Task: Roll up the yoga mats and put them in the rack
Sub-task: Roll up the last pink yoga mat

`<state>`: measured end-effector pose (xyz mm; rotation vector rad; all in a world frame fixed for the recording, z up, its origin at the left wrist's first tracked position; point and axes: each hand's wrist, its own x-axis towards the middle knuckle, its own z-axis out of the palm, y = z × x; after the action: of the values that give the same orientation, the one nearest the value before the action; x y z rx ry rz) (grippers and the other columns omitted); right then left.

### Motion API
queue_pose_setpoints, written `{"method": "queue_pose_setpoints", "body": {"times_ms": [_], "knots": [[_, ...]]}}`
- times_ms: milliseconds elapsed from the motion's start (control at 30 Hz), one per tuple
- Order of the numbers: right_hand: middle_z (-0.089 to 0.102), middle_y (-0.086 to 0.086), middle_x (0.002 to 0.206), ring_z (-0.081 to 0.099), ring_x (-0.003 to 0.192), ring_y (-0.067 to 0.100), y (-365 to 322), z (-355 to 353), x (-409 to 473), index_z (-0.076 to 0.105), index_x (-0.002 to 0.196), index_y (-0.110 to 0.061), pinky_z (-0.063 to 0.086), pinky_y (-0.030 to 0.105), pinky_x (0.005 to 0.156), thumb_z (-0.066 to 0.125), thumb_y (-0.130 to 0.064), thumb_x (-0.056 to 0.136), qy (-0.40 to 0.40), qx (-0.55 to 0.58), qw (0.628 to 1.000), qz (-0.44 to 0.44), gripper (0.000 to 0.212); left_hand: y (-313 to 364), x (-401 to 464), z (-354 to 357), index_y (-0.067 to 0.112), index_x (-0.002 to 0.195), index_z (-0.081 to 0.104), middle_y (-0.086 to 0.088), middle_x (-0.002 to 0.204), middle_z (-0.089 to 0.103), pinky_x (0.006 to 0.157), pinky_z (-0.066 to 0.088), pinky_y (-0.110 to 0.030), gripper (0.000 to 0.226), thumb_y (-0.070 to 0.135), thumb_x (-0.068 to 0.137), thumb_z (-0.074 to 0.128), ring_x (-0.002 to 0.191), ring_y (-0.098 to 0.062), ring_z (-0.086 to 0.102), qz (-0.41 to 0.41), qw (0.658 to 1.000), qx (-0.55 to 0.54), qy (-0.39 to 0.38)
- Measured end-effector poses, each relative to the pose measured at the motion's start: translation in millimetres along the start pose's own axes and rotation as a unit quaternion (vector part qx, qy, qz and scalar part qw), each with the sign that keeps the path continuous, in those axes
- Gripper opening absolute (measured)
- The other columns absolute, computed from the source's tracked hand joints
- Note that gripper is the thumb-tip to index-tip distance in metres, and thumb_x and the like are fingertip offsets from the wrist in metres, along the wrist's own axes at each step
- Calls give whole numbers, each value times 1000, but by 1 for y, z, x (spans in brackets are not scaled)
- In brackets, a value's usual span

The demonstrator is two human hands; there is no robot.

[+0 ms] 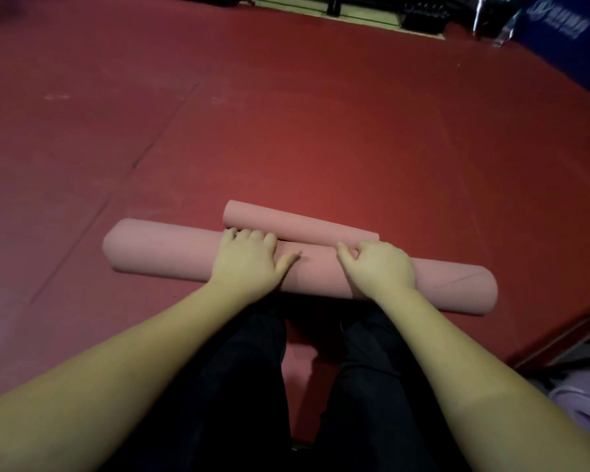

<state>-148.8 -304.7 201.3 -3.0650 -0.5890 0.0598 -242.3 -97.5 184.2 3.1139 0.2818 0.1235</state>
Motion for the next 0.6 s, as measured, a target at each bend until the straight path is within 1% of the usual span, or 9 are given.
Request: {"method": "queue_pose_setpoints", "body": {"times_ms": [67, 133, 200, 267, 333, 433, 500, 567, 600], "knots": [[69, 12, 112, 63, 106, 32, -1, -5, 6, 71, 104, -17, 47, 36, 81, 27, -64, 95, -33, -5, 999, -1, 65, -2, -3, 1, 18, 91, 65, -8, 97, 70, 90, 39, -44, 75, 70, 88, 11, 96, -31, 64, -6, 1000, 15, -25], [68, 13, 116, 62, 108, 33, -3, -9, 10, 71, 109, -15, 48, 37, 85, 23, -66, 94, -69, -6, 998, 1, 72, -2, 4, -8, 19, 96, 66, -7, 103, 70, 87, 37, -43, 76, 70, 90, 9, 101, -30, 62, -17, 998, 10, -53], [65, 15, 122, 60, 112, 35, -5, -17, 14, 70, 116, -14, 47, 39, 89, 21, -68, 92, -110, 5, 994, 7, 77, 0, 11, -18, 19, 99, 66, -9, 108, 70, 88, 37, -42, 70, 67, 95, 15, 104, -30, 62, -14, 998, 1, -66], [59, 18, 133, 57, 119, 36, -2, -31, 19, 63, 128, -11, 45, 40, 94, 23, -68, 91, -149, 23, 988, 18, 78, 2, 17, -32, 19, 94, 64, -10, 110, 69, 87, 38, -41, 64, 65, 98, 18, 104, -31, 62, -6, 997, -21, -76], [48, 20, 145, 49, 130, 35, -1, -51, 21, 52, 139, -6, 39, 38, 103, 26, -63, 96, -198, 33, 980, 12, 76, 2, 21, -51, 19, 94, 63, -12, 114, 68, 84, 40, -40, 66, 65, 99, 16, 105, -33, 61, -13, 992, -52, -118], [33, 16, 156, 35, 142, 29, 1, -64, 17, 41, 148, -9, 27, 34, 112, 28, -58, 101, -288, 34, 957, -14, 69, 1, 20, -59, 14, 120, 64, -14, 129, 62, 96, 42, -43, 74, 65, 99, 15, 117, -33, 56, -27, 975, -93, -201], [31, 11, 158, 33, 143, 27, 3, -58, 10, 42, 148, -16, 24, 33, 114, 29, -58, 101, -329, 51, 943, -5, 65, 4, 13, -49, 14, 127, 62, -13, 136, 58, 101, 40, -45, 74, 65, 99, 17, 123, -33, 53, -36, 966, -116, -227], [38, 10, 155, 38, 139, 29, 3, -45, 4, 49, 144, -17, 29, 34, 110, 30, -59, 101, -320, 61, 945, -4, 63, 5, 7, -43, 17, 126, 63, -12, 137, 57, 100, 40, -45, 72, 66, 99, 17, 124, -33, 52, -47, 965, -126, -227], [46, 10, 149, 44, 134, 30, 4, -39, 3, 57, 135, -19, 34, 36, 106, 31, -58, 100, -274, 58, 960, -22, 59, 4, 8, -41, 18, 127, 63, -12, 138, 56, 101, 40, -45, 72, 67, 98, 17, 126, -33, 50, -51, 966, -121, -221]]}}
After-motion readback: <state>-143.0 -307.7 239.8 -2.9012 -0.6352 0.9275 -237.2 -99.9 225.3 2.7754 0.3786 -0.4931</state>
